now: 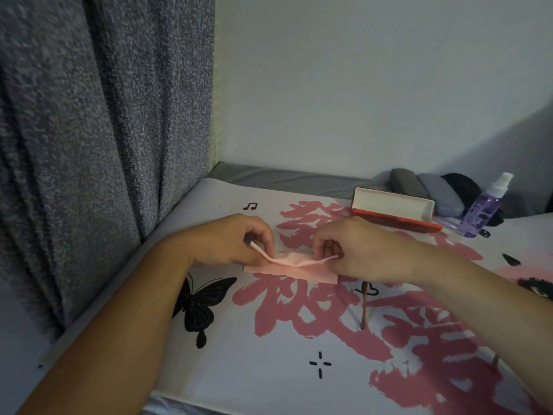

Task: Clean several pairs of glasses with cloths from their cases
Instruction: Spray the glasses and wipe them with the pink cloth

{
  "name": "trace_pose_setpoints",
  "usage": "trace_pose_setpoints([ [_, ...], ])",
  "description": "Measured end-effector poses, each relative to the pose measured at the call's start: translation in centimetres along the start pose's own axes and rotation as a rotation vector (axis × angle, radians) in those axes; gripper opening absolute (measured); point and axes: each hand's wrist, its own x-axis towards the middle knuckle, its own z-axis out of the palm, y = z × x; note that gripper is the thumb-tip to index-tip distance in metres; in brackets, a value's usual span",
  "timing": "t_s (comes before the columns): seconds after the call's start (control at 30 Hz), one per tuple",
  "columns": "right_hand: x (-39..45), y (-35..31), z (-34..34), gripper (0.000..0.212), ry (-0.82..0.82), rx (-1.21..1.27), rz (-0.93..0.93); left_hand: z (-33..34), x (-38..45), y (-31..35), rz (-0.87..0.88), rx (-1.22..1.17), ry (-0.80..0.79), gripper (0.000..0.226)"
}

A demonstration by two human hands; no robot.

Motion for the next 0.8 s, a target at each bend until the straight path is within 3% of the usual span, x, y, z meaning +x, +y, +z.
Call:
trace_pose_setpoints([
  [0.13,0.1,0.1,0.3,0.024,-0.059,-0.015,-0.013,-0.2,-0.1,-0.2,-0.011,0.013,-0.04,0.027],
  [0.33,-0.3,-0.1,-0.5,0.009,-0.197,-0.02,-0.006,-0.8,-0.6,-0.5,-0.06,-0.039,-0.117,0.011],
  [0.37,-0.3,-0.1,-1.0,0.008,-0.177,0.008,0.011,-0.8,-0.6,-0.3,-0.081,-0.084,-0.1,0.006],
  [0.43,0.1,0.2,-1.5,0.013,-0.034,0.026,0.051,-0.5,-0.3,-0.2,-0.11,-0.106,-0.002,0.017],
  [0.5,0.8,0.5,-1.4,0.012,0.054,-0.025,0.093,-0.1,0.3,-0.8,-0.094,0.046,0.108,0.026],
  [0.63,1.5,0.2,-0.5,0.026,-0.193,-0.121,0.149,0.0,0.4,-1.2,-0.15,0.341,0.06,0.038],
  [0.8,2.2,-0.5,-0.9,0.033,-0.316,-0.107,0.185,-0.1,0.2,-0.6,-0.127,0.347,0.053,0.024],
])
